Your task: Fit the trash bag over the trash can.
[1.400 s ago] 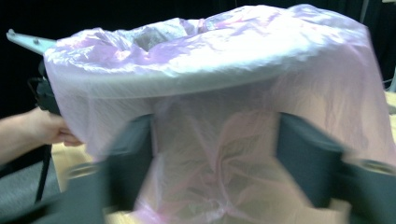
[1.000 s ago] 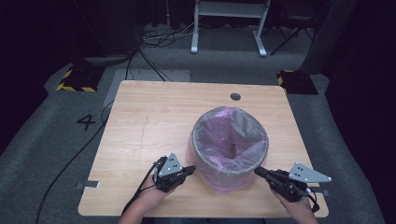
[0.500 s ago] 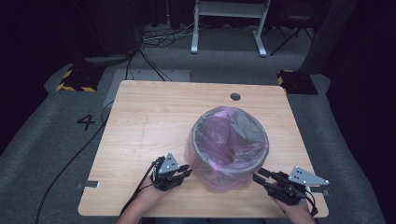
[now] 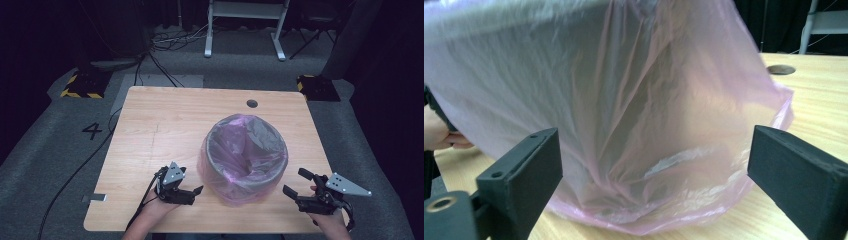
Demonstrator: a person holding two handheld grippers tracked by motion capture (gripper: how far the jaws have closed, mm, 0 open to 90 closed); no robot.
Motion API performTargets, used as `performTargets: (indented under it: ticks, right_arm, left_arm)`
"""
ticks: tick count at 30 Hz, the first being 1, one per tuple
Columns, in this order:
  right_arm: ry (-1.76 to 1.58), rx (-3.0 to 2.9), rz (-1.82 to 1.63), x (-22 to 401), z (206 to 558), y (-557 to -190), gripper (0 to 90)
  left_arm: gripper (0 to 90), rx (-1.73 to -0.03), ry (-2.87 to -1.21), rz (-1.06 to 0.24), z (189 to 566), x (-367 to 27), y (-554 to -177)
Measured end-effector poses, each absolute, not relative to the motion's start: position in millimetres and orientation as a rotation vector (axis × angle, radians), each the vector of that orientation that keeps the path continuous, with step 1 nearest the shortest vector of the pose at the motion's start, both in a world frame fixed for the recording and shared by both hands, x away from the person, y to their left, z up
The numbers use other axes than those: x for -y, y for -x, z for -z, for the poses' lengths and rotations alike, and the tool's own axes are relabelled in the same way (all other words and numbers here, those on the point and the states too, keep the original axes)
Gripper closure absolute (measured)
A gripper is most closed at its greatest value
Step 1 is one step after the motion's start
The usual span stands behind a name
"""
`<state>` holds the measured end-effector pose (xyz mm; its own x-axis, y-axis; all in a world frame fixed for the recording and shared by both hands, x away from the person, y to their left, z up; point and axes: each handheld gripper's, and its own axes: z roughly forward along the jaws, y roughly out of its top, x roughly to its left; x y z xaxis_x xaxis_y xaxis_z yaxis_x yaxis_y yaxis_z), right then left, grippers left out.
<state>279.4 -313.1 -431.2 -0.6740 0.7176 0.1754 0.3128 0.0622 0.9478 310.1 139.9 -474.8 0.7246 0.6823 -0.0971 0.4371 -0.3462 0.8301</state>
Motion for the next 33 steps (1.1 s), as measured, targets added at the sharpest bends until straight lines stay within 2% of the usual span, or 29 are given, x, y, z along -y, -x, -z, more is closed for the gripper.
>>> performTargets:
  ticks: [20, 33]
  right_arm:
    - [-0.980, -1.947, -1.639, 320, 388, -295, 3.5]
    - [-0.902, -1.962, -1.636, 299, 359, -313, 3.1]
  left_arm:
    - [9.2, -0.969, -1.963, -0.394, 486, -196, -279]
    - [9.1, -0.992, -1.947, -0.388, 492, -205, -275]
